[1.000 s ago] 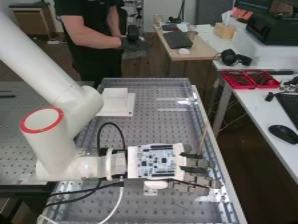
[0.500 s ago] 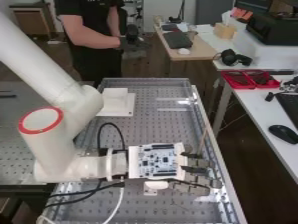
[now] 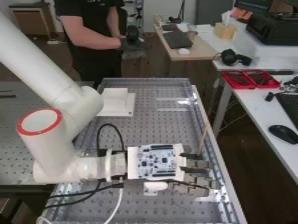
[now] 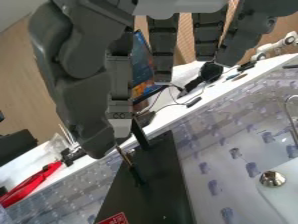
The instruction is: Grab the drill bit and place it in the clear container
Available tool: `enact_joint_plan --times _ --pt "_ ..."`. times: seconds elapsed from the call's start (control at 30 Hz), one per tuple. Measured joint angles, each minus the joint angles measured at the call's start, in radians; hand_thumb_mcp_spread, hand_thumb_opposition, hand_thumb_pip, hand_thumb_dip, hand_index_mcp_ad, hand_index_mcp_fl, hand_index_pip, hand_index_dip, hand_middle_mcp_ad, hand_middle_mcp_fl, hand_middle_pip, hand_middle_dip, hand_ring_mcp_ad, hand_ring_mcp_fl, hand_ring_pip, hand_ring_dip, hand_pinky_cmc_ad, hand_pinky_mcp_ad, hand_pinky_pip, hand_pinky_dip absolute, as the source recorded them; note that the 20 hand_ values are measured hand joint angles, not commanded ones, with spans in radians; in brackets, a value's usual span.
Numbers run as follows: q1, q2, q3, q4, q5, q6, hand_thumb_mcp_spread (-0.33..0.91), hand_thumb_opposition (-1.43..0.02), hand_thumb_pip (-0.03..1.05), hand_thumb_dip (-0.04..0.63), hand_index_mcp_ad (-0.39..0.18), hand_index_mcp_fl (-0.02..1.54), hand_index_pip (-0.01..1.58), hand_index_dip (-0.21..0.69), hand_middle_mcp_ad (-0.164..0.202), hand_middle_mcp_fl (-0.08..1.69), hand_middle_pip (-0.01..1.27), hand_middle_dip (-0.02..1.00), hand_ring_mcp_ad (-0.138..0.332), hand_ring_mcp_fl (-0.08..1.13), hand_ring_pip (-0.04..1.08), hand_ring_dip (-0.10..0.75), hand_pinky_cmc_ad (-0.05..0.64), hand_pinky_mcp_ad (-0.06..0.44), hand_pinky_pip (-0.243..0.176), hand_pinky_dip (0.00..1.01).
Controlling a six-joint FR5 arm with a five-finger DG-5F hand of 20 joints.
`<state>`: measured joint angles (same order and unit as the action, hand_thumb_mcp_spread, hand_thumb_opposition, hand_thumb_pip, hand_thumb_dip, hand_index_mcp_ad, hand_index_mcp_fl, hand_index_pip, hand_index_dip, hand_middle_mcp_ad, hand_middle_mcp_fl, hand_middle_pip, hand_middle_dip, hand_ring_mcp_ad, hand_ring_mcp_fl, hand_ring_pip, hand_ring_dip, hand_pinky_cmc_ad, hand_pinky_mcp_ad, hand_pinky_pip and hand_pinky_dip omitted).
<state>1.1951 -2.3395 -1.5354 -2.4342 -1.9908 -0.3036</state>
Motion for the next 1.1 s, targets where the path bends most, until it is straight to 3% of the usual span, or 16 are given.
enact_joint_plan --times 0.3,0.53,0.7,0.87,1.1 --pt "-0.003 -0.007 0.009 -0.001 0.001 -0.002 0.59 -0.90 0.52 0.211 -0.173 0.59 1.30 0.168 0.091 0.22 0.13 0.19 0.253 0.03 0.08 0.007 0.305 0.202 -0.091 0.18" --pt "-0.003 -0.007 0.010 0.005 0.003 0.002 0.62 -0.92 0.50 0.208 -0.173 0.60 1.33 0.168 0.091 0.24 0.13 0.19 0.253 0.03 0.09 0.016 0.305 0.202 -0.091 0.18" --pt "0.002 -0.005 0.008 0.006 0.005 0.005 0.62 -0.92 0.50 0.208 -0.173 0.61 1.30 0.169 0.093 0.25 0.13 0.19 0.253 0.04 0.09 0.024 0.305 0.202 -0.091 0.18" --pt "0.003 -0.003 0.009 -0.001 0.005 -0.001 0.57 -0.91 0.50 0.211 -0.171 0.51 1.17 0.173 0.093 0.25 0.13 0.19 0.244 0.04 0.08 0.024 0.305 0.202 -0.091 0.18" --pt "0.005 -0.001 0.008 -0.007 0.005 -0.003 0.56 -0.88 0.54 0.211 -0.169 0.49 1.16 0.157 0.084 0.25 0.13 0.19 0.243 0.04 0.08 0.024 0.304 0.202 -0.091 0.18"
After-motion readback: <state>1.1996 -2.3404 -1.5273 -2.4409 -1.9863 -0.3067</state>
